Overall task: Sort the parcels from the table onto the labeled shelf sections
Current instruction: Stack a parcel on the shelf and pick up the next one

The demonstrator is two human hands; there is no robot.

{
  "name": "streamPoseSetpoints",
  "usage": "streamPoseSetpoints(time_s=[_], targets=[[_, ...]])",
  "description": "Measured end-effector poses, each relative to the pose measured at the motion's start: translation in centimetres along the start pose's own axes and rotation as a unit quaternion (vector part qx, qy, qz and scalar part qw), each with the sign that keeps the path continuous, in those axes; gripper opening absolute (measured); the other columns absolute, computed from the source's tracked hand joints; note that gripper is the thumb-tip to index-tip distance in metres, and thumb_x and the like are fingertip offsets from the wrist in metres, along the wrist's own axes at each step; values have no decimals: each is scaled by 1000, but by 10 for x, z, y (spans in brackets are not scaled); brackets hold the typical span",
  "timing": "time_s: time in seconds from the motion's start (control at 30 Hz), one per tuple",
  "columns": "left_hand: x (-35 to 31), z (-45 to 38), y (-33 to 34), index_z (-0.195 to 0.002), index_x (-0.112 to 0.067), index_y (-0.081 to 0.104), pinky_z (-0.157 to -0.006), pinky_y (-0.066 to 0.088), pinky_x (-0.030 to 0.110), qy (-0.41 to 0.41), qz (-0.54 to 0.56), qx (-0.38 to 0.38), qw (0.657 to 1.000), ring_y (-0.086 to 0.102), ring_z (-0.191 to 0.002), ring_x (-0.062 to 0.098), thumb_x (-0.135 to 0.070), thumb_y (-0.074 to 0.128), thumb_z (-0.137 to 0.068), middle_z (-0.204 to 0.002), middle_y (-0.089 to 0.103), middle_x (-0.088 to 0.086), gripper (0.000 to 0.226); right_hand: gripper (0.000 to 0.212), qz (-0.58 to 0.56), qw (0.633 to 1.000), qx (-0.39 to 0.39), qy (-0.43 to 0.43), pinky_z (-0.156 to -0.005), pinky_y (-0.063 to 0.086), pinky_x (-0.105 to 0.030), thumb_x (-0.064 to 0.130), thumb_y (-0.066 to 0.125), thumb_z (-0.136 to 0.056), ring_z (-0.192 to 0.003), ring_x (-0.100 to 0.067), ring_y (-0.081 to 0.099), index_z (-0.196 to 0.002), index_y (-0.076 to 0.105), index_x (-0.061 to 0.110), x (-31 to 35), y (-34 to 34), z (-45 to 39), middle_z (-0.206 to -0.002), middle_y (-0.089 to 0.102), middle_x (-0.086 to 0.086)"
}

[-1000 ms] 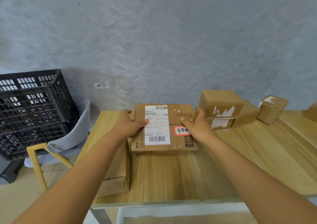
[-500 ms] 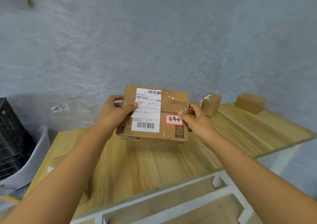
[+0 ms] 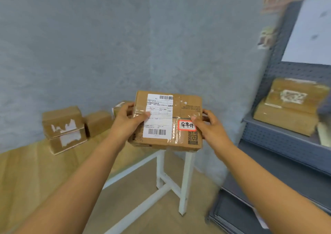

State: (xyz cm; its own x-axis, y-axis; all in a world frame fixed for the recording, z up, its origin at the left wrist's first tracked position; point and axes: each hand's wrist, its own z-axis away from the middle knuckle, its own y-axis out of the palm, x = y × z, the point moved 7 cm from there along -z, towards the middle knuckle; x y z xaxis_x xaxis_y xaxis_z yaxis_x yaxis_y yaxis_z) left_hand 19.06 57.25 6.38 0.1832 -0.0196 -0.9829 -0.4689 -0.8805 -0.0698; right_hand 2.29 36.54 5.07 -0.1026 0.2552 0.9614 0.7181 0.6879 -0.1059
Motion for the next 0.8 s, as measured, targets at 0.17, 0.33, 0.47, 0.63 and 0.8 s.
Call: streamPoseSetpoints(time_s=[0.17,0.33,0.47,0.63,0.8], targets=[[-9,-21,122,-135,-36,46,-65,55,27,-7,38,108,993,73,-84,9,-25,78,-83,-112,69,-7,62,38,31,996,-80,2,-83,56,-29,37,61,-95,-95,-7,67,-131,50,33,-10,-109,-8,-108,58,16],[-18,-55,220,-138,-33,46,-68,55,27,25,15,156,987,71,-85,9,-27,77,-83,-114,66,-8,63,38,45,989,-136,22,-85,57,-33,41,59,-95,-95,-7,68,-130,46,36,-24,-187,-30,-113,59,15],[-21,-87,287,-137,-34,44,-56,53,19,37,8,194,980,71,-72,2,-30,75,-85,-99,65,-14,60,35,38,982,-183,29,-66,56,-19,33,63,-94,-85,-1,68,-123,45,34,-33,-236,-57,-116,60,11],[-29,-117,369,-136,-34,44,-59,51,23,41,6,253,967,70,-81,8,-32,73,-86,-102,66,-12,57,35,57,968,-243,35,-55,51,-13,33,65,-92,-78,3,68,-122,46,34,-38,-298,-84,-109,61,13],[-35,-126,441,-125,-37,42,-54,51,20,32,0,286,958,69,-77,4,-34,74,-86,-99,64,-14,50,31,54,953,-294,50,-69,56,-25,32,66,-92,-90,-7,67,-116,47,35,-43,-355,-91,-110,62,10]])
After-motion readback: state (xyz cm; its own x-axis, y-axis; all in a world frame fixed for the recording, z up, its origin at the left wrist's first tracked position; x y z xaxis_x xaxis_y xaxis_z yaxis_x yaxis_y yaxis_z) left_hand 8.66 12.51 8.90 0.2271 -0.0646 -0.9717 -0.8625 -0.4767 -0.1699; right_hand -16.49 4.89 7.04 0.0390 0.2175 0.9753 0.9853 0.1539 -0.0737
